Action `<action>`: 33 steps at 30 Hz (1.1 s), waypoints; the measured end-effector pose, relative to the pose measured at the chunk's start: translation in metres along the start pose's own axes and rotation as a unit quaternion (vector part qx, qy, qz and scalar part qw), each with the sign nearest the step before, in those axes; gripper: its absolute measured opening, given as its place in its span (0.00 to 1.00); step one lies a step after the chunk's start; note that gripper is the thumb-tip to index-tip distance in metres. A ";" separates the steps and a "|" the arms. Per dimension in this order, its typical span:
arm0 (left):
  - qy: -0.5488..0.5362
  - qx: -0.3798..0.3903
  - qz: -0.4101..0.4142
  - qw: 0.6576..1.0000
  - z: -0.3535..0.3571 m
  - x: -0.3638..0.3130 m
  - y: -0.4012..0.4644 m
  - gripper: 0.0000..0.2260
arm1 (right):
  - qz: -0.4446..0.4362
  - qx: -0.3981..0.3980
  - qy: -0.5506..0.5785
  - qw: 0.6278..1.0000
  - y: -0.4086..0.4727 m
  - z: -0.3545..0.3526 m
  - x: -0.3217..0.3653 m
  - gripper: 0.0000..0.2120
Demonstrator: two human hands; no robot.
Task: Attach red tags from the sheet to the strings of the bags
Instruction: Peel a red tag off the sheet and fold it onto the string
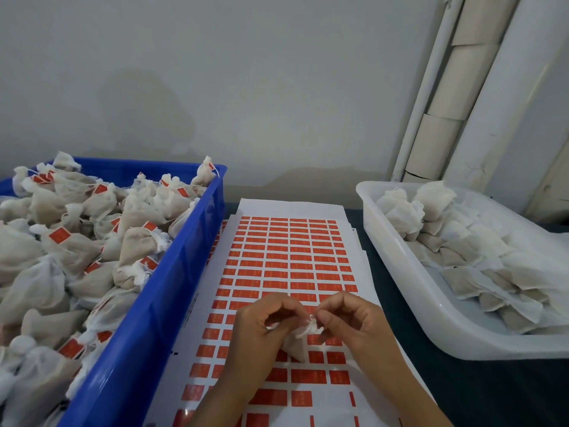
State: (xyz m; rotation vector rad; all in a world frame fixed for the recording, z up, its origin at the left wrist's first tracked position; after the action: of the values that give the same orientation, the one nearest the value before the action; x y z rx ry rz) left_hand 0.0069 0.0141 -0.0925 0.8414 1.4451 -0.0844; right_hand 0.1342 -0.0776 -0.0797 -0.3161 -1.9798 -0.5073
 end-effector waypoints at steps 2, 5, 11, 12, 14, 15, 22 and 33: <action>0.000 0.004 -0.007 1.000 0.000 0.000 0.000 0.16 | 0.009 0.003 0.009 1.000 0.000 0.000 0.000 0.05; -0.002 0.008 -0.022 1.000 0.000 0.001 -0.001 0.14 | 0.013 0.014 0.001 1.000 0.000 0.001 0.000 0.08; -0.029 0.003 -0.076 0.997 0.002 0.001 -0.002 0.13 | -0.021 0.001 -0.078 0.997 -0.003 0.001 0.000 0.13; -0.038 0.001 -0.088 0.995 0.003 0.001 -0.001 0.13 | -0.037 -0.010 -0.101 0.994 -0.004 0.001 0.001 0.12; -0.053 0.000 -0.102 0.993 0.003 0.001 0.000 0.13 | -0.060 -0.040 -0.117 0.990 -0.006 0.002 0.003 0.07; -0.057 0.001 -0.102 0.993 0.003 0.001 0.000 0.13 | -0.069 -0.054 -0.129 0.988 -0.006 0.003 0.002 0.05; -0.061 0.009 -0.097 0.993 0.004 0.004 -0.001 0.12 | -0.102 -0.072 -0.251 0.960 -0.007 0.007 0.000 0.04; -0.111 0.087 -0.136 0.981 0.006 0.009 -0.001 0.03 | 0.152 -0.016 0.084 0.985 -0.001 0.017 -0.006 0.06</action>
State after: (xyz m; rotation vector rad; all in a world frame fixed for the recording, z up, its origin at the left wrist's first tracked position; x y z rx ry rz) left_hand 0.0126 0.0142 -0.1010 0.7452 1.3467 -0.5036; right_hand 0.1229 -0.0703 -0.0916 -0.5678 -1.7228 -0.3558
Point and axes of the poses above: each hand's wrist, its own y-axis towards the middle knuckle, its own z-axis out of the palm, x = y × z, the point moved 1 cm from there along y, towards the middle knuckle, and after that the axes turned 13 degrees about -y, right-handed, at the moved point
